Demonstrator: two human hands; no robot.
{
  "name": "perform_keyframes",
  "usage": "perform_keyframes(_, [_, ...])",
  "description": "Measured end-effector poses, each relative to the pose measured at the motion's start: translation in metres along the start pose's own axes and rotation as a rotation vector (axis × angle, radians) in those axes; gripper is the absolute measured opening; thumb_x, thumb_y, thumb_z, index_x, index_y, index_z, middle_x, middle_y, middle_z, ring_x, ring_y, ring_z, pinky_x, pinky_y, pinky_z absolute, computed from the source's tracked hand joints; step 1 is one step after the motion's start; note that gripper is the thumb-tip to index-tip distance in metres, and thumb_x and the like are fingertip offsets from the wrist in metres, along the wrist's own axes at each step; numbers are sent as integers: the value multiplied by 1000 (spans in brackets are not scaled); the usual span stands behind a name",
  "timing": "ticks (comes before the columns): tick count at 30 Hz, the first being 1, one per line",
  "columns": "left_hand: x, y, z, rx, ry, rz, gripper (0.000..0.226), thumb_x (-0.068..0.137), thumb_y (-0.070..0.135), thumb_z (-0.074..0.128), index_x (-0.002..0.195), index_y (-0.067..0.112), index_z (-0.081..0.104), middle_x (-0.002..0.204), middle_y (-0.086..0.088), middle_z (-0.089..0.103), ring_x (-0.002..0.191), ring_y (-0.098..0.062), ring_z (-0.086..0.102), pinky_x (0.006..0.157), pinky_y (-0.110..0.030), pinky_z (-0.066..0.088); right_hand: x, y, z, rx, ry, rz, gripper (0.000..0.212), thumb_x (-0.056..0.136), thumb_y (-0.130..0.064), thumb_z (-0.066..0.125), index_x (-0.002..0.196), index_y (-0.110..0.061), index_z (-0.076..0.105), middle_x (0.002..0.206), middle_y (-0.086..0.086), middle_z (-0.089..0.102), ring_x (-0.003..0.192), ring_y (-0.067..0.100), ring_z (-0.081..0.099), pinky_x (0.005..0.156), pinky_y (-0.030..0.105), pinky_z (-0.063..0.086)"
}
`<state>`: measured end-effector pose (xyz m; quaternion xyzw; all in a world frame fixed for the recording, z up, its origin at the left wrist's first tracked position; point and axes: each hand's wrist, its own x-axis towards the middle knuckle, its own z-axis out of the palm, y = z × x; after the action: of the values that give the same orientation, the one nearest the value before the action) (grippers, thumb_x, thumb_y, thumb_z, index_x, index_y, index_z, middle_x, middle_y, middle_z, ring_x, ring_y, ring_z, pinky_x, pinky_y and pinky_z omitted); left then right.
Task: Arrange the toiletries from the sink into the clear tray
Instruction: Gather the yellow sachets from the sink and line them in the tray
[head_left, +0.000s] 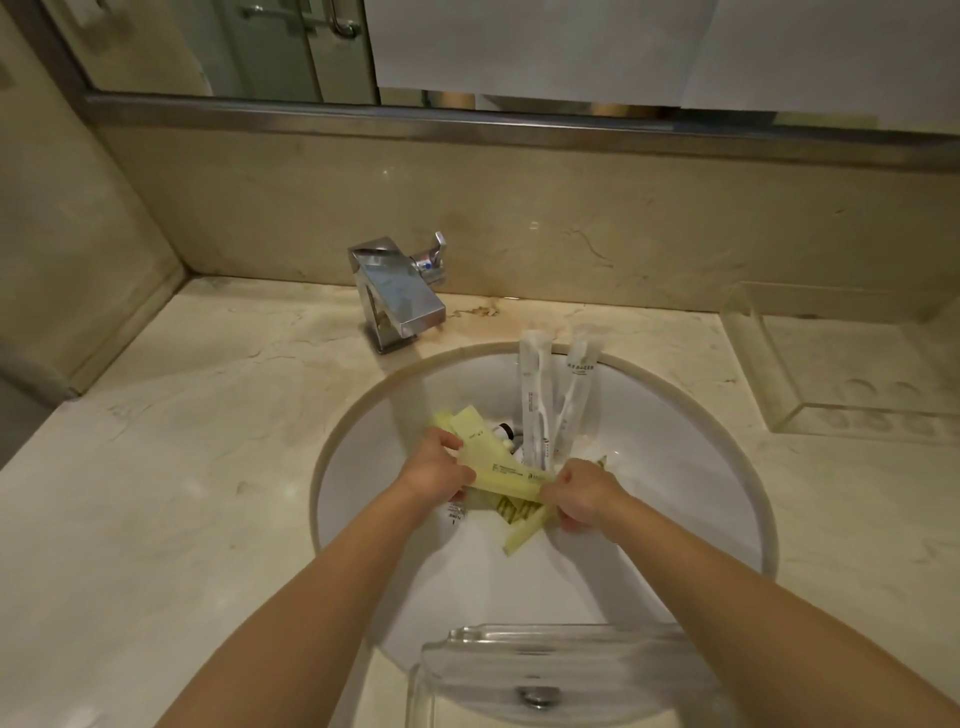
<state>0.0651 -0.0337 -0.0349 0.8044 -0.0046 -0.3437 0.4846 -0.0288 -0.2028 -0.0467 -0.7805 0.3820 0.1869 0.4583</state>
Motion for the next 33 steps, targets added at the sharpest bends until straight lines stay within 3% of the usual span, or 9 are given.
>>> perform_keyframes(4, [-12,1,0,32,-106,19,15,88,-7,50,99,3,55,82,-13,60,65,-21,62,74,-39,57,-4,5,-7,-35,70,61,24,86,-26,63,94,-4,63,95,14,69,86,29,71,80,41,60])
perform_keyframes(8, [-24,7,-4,-66,-92,25,11,92,-3,46,88,6,51,81,-14,58,59,-20,66,87,-46,55,-16,5,-16,-9,168,53,14,81,-11,64,71,-10,54,83,11,67,82,31,72,76,43,61])
perform_keyframes(10, [-30,11,-6,-144,-74,20,16,92,-5,46,82,7,50,83,-14,57,63,-23,68,88,-44,55,-23,4,-20,-21,215,31,15,81,-5,60,71,-12,51,80,8,62,84,31,69,76,45,61])
perform_keyframes(14, [-45,21,-10,-276,0,43,25,87,-14,40,74,1,55,95,-17,62,72,-25,70,93,-43,52,-39,3,-27,70,234,-1,17,81,-1,56,88,-15,49,92,8,57,81,28,62,75,42,59])
perform_keyframes(18, [-68,35,-14,-422,-16,41,22,81,-14,43,68,-5,59,87,-19,61,74,-28,69,99,-46,48,-63,-1,-33,350,203,14,50,84,3,58,125,-20,40,111,11,56,93,29,62,65,35,58])
perform_keyframes(21, [-82,43,-17,-487,-31,65,30,84,-5,47,56,-4,57,82,-16,59,73,-26,64,97,-45,49,-84,-5,-37,620,171,57,58,86,8,57,135,-11,33,116,15,56,96,31,61,70,38,56])
perform_keyframes(24, [-92,45,-18,-412,-82,86,32,89,8,58,57,3,57,76,-12,60,72,-23,62,90,-45,51,-108,-10,-37,881,22,100,13,89,11,50,100,4,50,110,21,62,85,29,64,68,36,53])
perform_keyframes(27, [-108,44,-15,-199,-169,149,16,79,-3,69,72,7,58,75,-10,61,71,-22,59,75,-39,47,-123,-12,-35,953,-79,99,15,92,8,47,92,-1,59,98,17,68,80,26,66,65,34,54])
perform_keyframes(33, [-141,50,-5,-44,-340,153,32,74,-14,67,82,13,51,74,-4,49,60,-14,48,57,-26,48,-150,-19,-32,949,-74,18,18,91,5,46,91,-6,60,93,15,69,82,28,66,72,40,56])
